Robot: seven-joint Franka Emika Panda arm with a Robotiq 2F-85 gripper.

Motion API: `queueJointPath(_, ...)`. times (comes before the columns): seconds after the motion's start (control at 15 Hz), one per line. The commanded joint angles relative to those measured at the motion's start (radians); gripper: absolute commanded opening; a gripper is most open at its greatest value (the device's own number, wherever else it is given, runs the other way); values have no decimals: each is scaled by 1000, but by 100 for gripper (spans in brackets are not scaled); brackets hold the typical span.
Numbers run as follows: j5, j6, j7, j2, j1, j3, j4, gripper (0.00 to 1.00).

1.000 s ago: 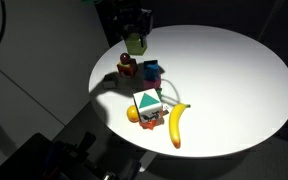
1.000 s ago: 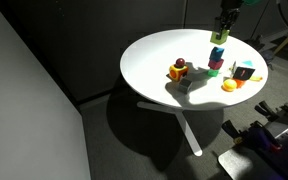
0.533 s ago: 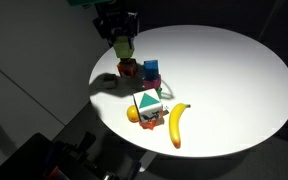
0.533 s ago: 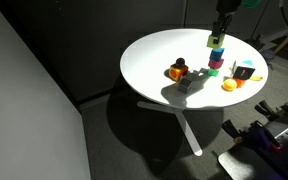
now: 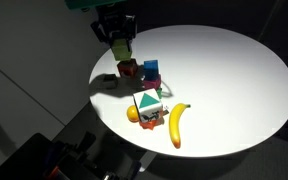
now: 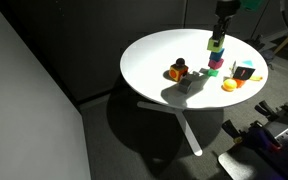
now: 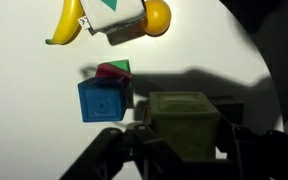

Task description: Pick up the lime green block and put it on the gray block

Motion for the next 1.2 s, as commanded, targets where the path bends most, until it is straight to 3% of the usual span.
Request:
queueJointPath(0.0, 0, -3, 0, 0, -1, 1, 2, 56)
queueJointPath(0.27, 0, -3, 0, 0, -1, 1, 2, 56)
queueJointPath(0.33, 0, -3, 0, 0, -1, 1, 2, 31)
queueJointPath(1.13, -20, -3, 2, 84, 51, 50, 38, 31)
